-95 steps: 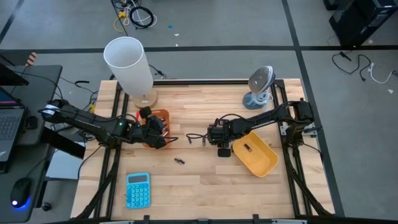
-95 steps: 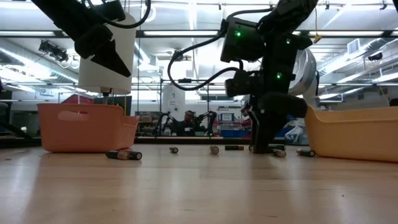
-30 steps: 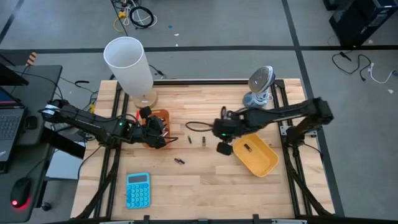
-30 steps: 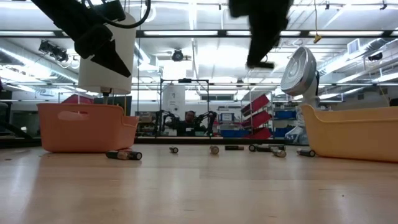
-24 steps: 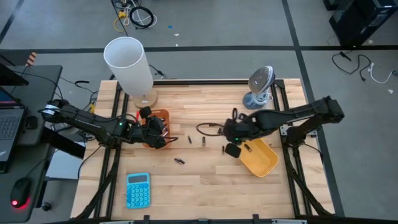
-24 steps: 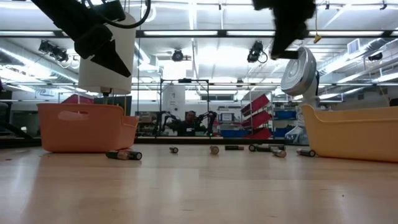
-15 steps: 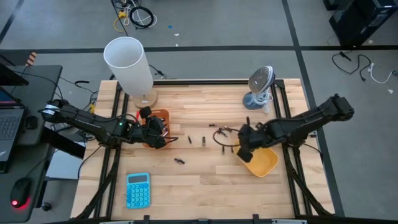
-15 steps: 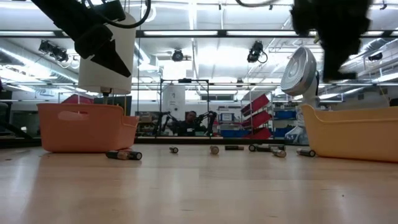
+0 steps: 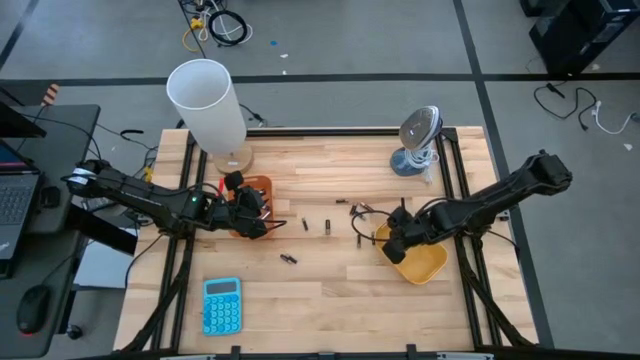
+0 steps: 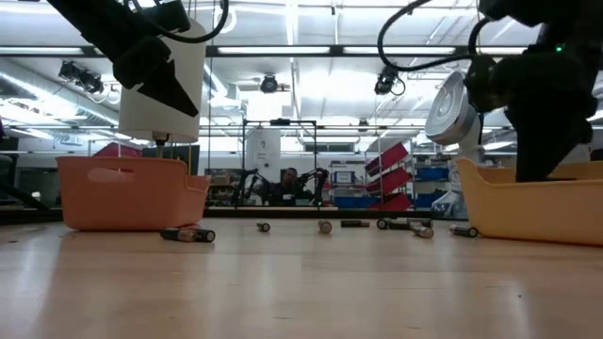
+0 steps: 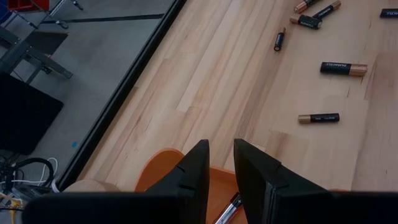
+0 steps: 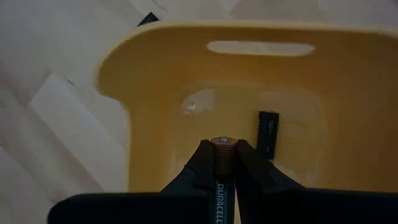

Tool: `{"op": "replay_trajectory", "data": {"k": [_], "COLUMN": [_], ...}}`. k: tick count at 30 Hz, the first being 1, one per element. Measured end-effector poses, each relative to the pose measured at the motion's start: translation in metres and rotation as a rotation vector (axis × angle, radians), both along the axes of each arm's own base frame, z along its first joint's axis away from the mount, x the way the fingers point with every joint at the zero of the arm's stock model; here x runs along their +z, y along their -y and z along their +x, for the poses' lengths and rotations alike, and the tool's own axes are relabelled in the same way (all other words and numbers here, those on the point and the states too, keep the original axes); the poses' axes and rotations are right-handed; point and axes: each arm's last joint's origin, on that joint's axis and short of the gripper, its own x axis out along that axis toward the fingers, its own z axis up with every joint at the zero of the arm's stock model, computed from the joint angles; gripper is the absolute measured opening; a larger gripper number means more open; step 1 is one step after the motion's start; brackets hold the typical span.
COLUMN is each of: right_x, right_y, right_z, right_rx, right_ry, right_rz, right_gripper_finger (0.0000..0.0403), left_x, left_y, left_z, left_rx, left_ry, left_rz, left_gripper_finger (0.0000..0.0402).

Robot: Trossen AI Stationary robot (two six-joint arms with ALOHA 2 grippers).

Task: Sort batteries
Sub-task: Put the gold battery into the yellow bin

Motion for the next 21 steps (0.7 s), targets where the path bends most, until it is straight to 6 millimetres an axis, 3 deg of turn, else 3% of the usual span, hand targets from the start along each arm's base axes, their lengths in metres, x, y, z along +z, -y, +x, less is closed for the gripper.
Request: {"op": "replay_trajectory", "data": {"k": [9,21], "right_x": [-0.024,-0.026], "right_y": [0.003,0.003], "right_z": [-0.007,-0.008], "right_rx": [-0.061,-0.052], "right_ry": [0.025,0.038], "right_rz": [0.019,0.012], "right_gripper_finger": [0.0036,0.0051], "left_x": [0.0,0.0], "left_y": [0.0,0.0], "left_z": [0.0,0.0], "left_rx": [0.0,0.0], "left_ry": [0.0,0.0], "left_rz": [0.0,0.0], "left_gripper_finger": [0.0076,0.0076]}}
